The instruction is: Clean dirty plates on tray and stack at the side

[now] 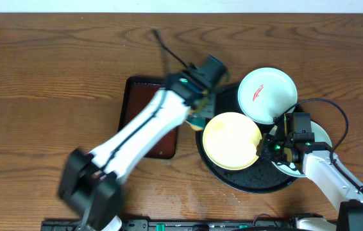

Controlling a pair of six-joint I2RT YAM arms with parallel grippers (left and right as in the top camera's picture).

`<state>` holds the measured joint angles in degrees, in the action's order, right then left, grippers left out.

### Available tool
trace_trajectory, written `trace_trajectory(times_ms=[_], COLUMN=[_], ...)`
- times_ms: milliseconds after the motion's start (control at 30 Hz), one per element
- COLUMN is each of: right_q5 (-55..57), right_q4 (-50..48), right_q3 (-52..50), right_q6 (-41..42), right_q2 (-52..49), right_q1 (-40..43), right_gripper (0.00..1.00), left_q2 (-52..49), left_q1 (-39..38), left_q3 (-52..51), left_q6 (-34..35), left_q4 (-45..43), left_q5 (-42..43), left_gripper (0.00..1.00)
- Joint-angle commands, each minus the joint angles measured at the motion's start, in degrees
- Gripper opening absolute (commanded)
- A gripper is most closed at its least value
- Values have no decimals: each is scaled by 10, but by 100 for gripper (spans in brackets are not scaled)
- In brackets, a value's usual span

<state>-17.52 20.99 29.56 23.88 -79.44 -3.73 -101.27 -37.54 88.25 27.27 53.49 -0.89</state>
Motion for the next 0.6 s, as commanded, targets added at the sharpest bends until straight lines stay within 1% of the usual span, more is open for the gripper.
trace_trajectory(times_ms=[0,100,167,233,267,300,333,467,567], right_q5=[35,36,48,81,105,132,161,274,360], right_q4=[18,52,79,109,125,142,157,208,229], right_q3=[11,41,64,89,102,114,126,168,189], right_q6=[-30,-30,-32,-34,-34,-34,-33,-33,-33], right_q2=[-2,15,33,52,62,71,81,108,122], right_q1=[-1,-2,-6,-18,-27,-38,-50,-107,-156], right_gripper=[1,1,1,1,1,1,1,1,1], left_q2=[28,28,27,27,27,27,27,27,28], left_q1=[48,99,129,153,163,172,180,199,202], left_q3=[10,4,-16,-41,-54,-67,-79,-103,-103], left_q6=[-31,-33,-33,-35,-37,-37,-37,-48,-49], left_q4=[30,59,59,49,42,33,25,1,-1], left_q5=[-17,-14,-14,-13,-10,-8,-4,37,43], left_gripper=[8,8,8,15,17,24,27,32,32])
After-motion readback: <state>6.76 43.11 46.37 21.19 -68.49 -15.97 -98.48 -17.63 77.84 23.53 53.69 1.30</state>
